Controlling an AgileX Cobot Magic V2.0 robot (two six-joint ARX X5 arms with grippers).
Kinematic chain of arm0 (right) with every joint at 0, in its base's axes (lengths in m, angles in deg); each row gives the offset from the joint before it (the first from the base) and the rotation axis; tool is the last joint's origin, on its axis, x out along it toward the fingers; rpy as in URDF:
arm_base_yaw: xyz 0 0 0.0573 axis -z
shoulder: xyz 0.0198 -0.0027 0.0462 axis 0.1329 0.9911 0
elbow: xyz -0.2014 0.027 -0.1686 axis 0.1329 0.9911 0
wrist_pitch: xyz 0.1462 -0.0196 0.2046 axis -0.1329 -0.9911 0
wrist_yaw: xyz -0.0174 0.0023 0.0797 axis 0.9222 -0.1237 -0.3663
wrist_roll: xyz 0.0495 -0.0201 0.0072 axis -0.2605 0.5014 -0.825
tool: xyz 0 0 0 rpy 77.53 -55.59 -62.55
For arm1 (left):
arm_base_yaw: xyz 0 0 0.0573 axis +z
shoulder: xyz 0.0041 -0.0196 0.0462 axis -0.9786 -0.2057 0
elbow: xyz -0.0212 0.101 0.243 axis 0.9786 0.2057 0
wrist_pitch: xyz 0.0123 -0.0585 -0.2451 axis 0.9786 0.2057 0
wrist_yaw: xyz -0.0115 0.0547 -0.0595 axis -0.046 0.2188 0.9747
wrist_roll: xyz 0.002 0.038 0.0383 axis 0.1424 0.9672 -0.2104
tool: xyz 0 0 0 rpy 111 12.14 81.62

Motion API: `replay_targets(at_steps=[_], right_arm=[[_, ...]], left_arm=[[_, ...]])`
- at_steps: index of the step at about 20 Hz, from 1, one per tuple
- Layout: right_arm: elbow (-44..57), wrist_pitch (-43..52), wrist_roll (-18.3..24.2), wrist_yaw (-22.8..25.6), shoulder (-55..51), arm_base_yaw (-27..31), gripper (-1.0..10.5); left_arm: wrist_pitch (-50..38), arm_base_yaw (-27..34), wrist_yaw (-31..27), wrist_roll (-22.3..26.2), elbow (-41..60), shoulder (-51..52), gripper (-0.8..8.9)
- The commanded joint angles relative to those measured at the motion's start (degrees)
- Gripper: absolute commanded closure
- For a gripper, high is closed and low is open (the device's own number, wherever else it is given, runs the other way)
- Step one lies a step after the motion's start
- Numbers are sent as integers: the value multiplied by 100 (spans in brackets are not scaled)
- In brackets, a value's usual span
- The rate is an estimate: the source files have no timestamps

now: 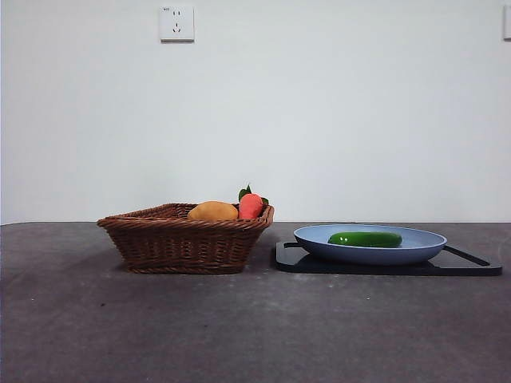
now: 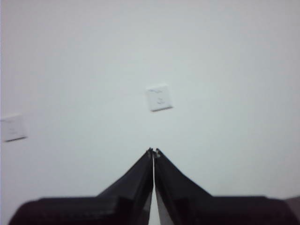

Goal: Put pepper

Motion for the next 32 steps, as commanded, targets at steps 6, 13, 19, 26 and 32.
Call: replay_targets(at_steps=[6, 13, 19, 26, 32], right_arm=[[-96, -92, -50, 9, 35, -17, 936], [-96, -90, -50, 9, 33, -17, 936], [-96, -90, -50, 13, 35, -17, 936], [-96, -90, -50, 11, 35, -17, 936], [-96, -90, -50, 11, 35, -17, 936]], left_arm=[[-1311, 433, 11, -321, 3248, 1821, 806], [-1285, 487, 17, -560, 4863, 2664, 806], [-1318, 527, 9, -778, 5595, 2664, 806], [-1187, 527, 13, -1054, 5995, 2664, 806], [-798, 527, 17, -1071, 5995, 2664, 806]])
